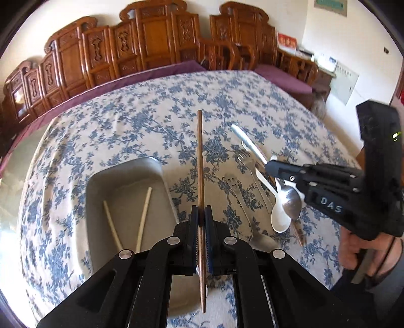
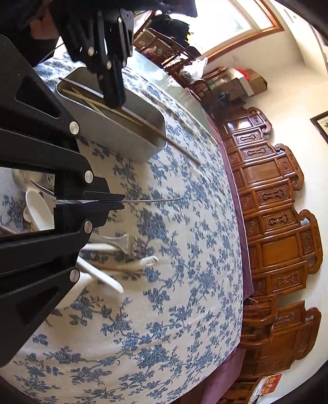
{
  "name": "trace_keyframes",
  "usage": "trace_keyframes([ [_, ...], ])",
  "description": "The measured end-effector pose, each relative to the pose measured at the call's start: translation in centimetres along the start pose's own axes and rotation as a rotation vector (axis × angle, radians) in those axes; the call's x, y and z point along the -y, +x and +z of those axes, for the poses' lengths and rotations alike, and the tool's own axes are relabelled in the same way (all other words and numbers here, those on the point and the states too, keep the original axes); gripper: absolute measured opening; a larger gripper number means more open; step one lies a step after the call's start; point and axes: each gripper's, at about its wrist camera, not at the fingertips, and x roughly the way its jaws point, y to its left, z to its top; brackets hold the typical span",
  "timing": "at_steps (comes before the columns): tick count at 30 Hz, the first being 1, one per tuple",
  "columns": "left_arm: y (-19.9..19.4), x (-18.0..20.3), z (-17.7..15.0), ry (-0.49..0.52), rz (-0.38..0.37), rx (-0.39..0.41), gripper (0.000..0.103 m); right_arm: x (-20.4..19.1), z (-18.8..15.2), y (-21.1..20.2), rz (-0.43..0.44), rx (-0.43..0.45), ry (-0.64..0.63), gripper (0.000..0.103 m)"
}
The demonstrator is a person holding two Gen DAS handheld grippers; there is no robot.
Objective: Organize utensils
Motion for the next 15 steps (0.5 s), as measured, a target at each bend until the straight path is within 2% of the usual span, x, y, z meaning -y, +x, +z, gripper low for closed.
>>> trace_keyframes([
  [11,-0.3,-6.0,-2.7,-0.13,0.0,0.042,0.004,-3.1,-0.7,1.5,0.005,-0.035,-0.055,0.002],
  [15,0.7,-7.3,-3.5,-0.158,0.004,0.019,0.004,-3.5,-0.7,2.2,0.008,-0.046,-0.06,0.002],
])
